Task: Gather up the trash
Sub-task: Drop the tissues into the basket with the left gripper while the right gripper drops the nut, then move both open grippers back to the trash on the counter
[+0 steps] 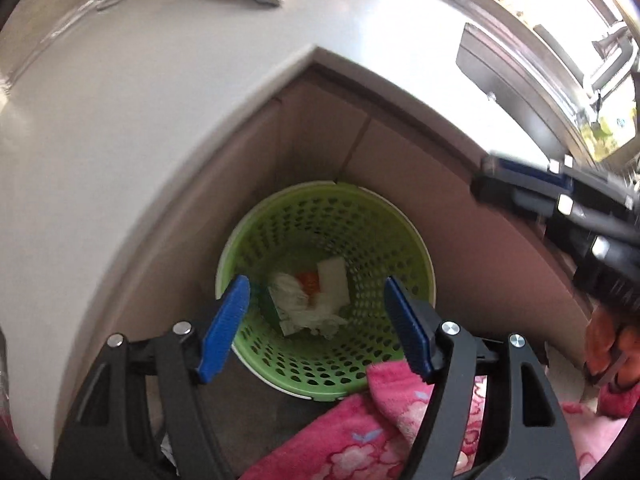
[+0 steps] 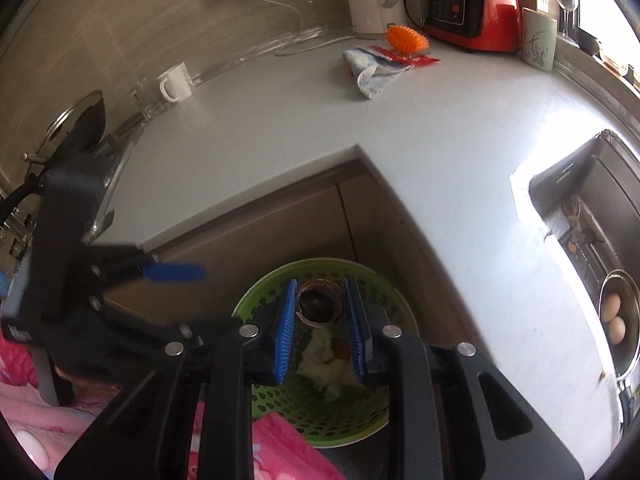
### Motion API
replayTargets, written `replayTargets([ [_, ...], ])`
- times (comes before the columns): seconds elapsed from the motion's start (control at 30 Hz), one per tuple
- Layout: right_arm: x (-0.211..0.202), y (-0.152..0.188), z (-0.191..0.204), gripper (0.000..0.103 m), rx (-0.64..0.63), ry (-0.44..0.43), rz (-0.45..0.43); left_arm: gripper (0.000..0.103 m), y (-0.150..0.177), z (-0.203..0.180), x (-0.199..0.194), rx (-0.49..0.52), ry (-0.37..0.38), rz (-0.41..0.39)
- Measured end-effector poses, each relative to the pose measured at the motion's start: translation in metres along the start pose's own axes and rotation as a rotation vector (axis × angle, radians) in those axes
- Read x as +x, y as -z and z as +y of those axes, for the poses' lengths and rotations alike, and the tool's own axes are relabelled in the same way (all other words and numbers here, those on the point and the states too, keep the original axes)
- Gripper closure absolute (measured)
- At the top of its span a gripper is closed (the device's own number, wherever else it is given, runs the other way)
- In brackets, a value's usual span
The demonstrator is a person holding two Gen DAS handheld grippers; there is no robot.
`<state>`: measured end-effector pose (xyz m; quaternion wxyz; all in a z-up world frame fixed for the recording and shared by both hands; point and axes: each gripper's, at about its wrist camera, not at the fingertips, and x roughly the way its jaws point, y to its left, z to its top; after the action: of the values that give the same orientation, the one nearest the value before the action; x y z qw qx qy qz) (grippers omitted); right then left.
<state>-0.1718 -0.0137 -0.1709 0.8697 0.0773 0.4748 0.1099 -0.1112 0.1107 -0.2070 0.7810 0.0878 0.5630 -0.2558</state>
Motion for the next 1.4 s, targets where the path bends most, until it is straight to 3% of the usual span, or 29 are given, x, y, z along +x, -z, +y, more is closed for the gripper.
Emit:
replayTargets([
  [0.2, 0.018, 0.013, 0.012, 0.078, -0.007, 0.001, 0.041, 0.033, -0.001, 0.017, -0.025, -0.046, -0.023, -0.056],
  [0.23, 0.022, 0.016, 0.014, 0.072, -0.008, 0.003, 0.051, 0.033, -0.001, 0.020, -0.026, -0.048, -0.023, -0.061],
  [0.27, 0.025, 0.017, 0.015, 0.057, -0.006, 0.003, 0.058, 0.033, -0.001, 0.023, -0.028, -0.051, -0.024, -0.067],
  [0.33, 0.027, 0.018, 0.017, 0.038, 0.000, 0.014, 0.053, 0.033, -0.001, 0.026, -0.032, -0.055, -0.028, -0.077],
  [0.6, 0.019, 0.008, 0.022, 0.024, -0.002, 0.054, 0.029, 0.032, -0.001, 0.036, -0.047, -0.053, -0.027, -0.115],
  [0.83, -0.007, -0.022, 0.011, 0.003, -0.020, 0.129, -0.053, 0.020, -0.026, 0.030, -0.069, -0.043, -0.035, -0.191],
  [1.13, -0.022, -0.077, -0.029, 0.002, -0.056, 0.141, -0.115, 0.008, -0.083, 0.018, -0.086, -0.086, -0.078, -0.278],
  [1.4, -0.012, -0.132, -0.074, 0.002, -0.112, 0.126, -0.150, 0.008, -0.145, 0.011, -0.081, -0.154, -0.126, -0.324],
])
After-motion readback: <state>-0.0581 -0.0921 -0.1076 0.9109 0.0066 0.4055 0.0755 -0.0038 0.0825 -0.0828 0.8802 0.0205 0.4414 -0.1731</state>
